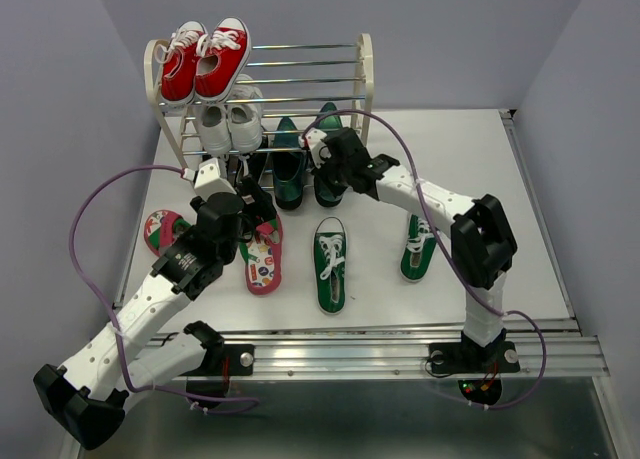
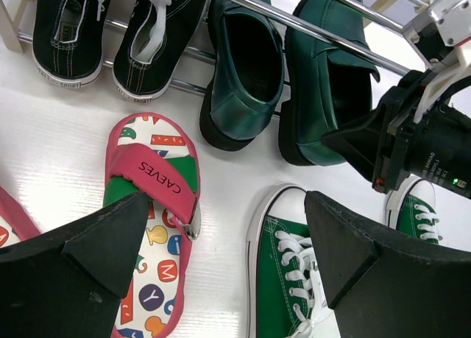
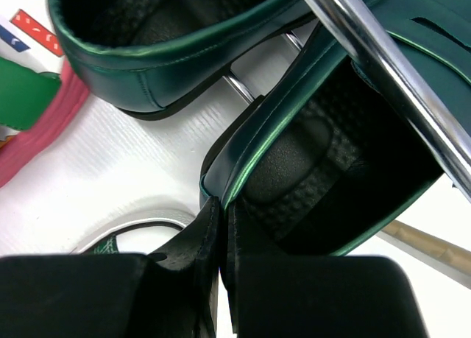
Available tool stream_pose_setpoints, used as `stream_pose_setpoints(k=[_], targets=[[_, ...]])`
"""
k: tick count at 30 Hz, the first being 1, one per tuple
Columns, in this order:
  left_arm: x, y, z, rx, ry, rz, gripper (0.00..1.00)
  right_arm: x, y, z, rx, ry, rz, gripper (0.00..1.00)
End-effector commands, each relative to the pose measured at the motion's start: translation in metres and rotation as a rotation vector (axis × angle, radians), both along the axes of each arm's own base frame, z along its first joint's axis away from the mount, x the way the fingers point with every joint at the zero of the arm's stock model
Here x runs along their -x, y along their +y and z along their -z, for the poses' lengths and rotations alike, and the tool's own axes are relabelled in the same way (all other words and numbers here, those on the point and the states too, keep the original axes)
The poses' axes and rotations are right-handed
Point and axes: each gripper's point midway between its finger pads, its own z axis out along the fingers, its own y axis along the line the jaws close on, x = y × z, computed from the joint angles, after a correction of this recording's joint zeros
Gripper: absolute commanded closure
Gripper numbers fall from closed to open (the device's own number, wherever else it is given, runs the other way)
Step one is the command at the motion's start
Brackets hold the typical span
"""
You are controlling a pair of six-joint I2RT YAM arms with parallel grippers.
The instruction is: Place and organize the shoes onto the shoe shelf
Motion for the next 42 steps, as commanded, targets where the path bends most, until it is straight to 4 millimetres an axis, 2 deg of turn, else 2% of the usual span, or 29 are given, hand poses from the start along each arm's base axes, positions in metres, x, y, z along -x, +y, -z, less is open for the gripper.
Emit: stream_pose_setpoints(k=[1, 10, 14, 20, 22, 23, 25, 26, 27, 29, 31, 34, 38, 39, 40, 41, 42], targets=[[-0.003, 0.003, -0.003, -0.015, -0.023, -0.015, 0.01, -0.039, 0.017, -0.079, -0.136, -0.225, 0.004, 0.99], [-0.002, 0.004, 0.000, -0.016, -0.018, -0.019, 0.01, -0.045, 0.012, -0.061, -0.115, -0.200, 0.029, 0.99], [-0.002, 0.004, 0.000, -0.016, -0.016, -0.020, 0.01, -0.049, 0.012, -0.056, -0.105, -0.197, 0.045, 0.92], [-0.001, 0.004, 0.000, -0.016, -0.016, -0.020, 0.01, -0.048, 0.016, -0.047, -0.108, -0.178, 0.032, 0.90], [-0.001, 0.005, 0.000, -0.014, -0.015, -0.021, 0.01, -0.049, 0.015, -0.046, -0.105, -0.178, 0.040, 0.80], [-0.001, 0.005, 0.000, -0.013, -0.017, -0.022, 0.01, -0.050, 0.015, -0.046, -0.105, -0.178, 0.044, 0.65], [-0.001, 0.005, -0.001, -0.012, -0.018, -0.023, 0.01, -0.050, 0.013, -0.046, -0.098, -0.182, 0.050, 0.49], [-0.001, 0.006, -0.001, -0.011, -0.018, -0.024, 0.01, -0.050, 0.012, -0.046, -0.098, -0.184, 0.052, 0.49], [-0.001, 0.006, -0.001, -0.011, -0.018, -0.024, 0.01, -0.050, 0.012, -0.046, -0.096, -0.183, 0.056, 0.41], [0.000, 0.005, -0.002, -0.010, -0.021, -0.023, 0.01, -0.049, 0.009, -0.049, -0.095, -0.188, 0.059, 0.33], [0.000, 0.006, -0.002, -0.010, -0.021, -0.024, 0.01, -0.047, 0.008, -0.050, -0.095, -0.188, 0.056, 0.31], [0.000, 0.006, -0.003, -0.011, -0.021, -0.027, 0.01, -0.041, 0.008, -0.062, -0.118, -0.197, 0.047, 0.27], [0.001, 0.008, -0.004, -0.010, -0.018, -0.031, 0.01, -0.029, 0.004, -0.079, -0.160, -0.195, 0.044, 0.18], [0.001, 0.008, -0.004, -0.007, -0.018, -0.032, 0.01, -0.024, 0.001, -0.077, -0.161, -0.186, 0.042, 0.15], [0.002, 0.008, -0.003, -0.007, -0.016, -0.035, 0.01, -0.020, -0.001, -0.089, -0.184, -0.193, 0.050, 0.13], [0.002, 0.009, -0.003, -0.006, -0.015, -0.035, 0.01, -0.011, 0.000, -0.085, -0.199, -0.167, 0.026, 0.00], [0.003, 0.008, -0.002, -0.003, -0.012, -0.034, 0.01, -0.004, -0.004, -0.095, -0.218, -0.170, 0.026, 0.00]])
